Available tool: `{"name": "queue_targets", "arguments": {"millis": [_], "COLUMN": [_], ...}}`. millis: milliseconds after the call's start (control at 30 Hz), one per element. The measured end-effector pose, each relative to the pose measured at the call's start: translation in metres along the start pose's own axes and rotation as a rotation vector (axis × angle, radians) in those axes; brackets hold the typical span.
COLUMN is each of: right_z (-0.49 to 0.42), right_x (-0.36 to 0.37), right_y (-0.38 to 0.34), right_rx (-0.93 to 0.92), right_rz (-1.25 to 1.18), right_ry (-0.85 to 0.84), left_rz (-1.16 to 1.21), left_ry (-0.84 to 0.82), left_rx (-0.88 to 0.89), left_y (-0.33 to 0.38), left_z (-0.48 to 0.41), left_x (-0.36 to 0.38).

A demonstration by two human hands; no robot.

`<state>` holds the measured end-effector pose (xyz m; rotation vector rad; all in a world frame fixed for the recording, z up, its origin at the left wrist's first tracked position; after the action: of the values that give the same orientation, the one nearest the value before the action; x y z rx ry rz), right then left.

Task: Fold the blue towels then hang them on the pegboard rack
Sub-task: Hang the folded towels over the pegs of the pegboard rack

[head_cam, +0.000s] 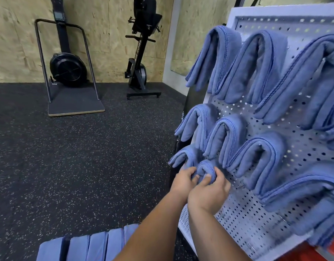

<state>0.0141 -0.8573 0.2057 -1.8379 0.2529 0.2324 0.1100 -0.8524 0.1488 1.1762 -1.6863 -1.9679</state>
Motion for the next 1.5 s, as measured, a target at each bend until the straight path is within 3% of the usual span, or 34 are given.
{"name": "queue_targets", "arguments": {"millis": [200,433,767,1133,1500], "right_z": [-0.003,0.000,0.027,0.084,0.192], "right_x": [0.000,-0.004,-0.016,-0.011,0.052], "right_y": [0.009,0.018,0.020,0.039,0.084], "right_rx": [-0.026,-0.060,-0.062,-0.043,-0.017], "right_rz": [0.021,0.064,0.062,0.138,0.262], "right_ry": [-0.019,-0.034,-0.079,-0.259,-0.585], "left_rz": [0.002,-0.154,-0.186,-0.196,-0.353], "left_ry": [-0.006,-0.099,-0.081,0.014,0.058], "left_rx": [-0.051,-0.032,-0.146,-0.356,-0.618], "left_y": [-0.009,-0.024,-0.075,-0.143,-0.248], "left_z": [0.009,0.037,0.099,0.191,0.268], "left_x": [0.004,-0.004,-0.060,-0.126,-0.183]}}
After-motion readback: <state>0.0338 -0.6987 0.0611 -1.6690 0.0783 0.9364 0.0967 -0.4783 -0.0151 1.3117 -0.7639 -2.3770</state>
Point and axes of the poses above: each hand's wrist, its own z-axis away from the middle knuckle, its own x-axis out of the palm, y = z × x, the point moved 2 cm from there along -z, towards the middle knuckle, and after that the axes turned 1 degree about -y, right-handed, at the moved point
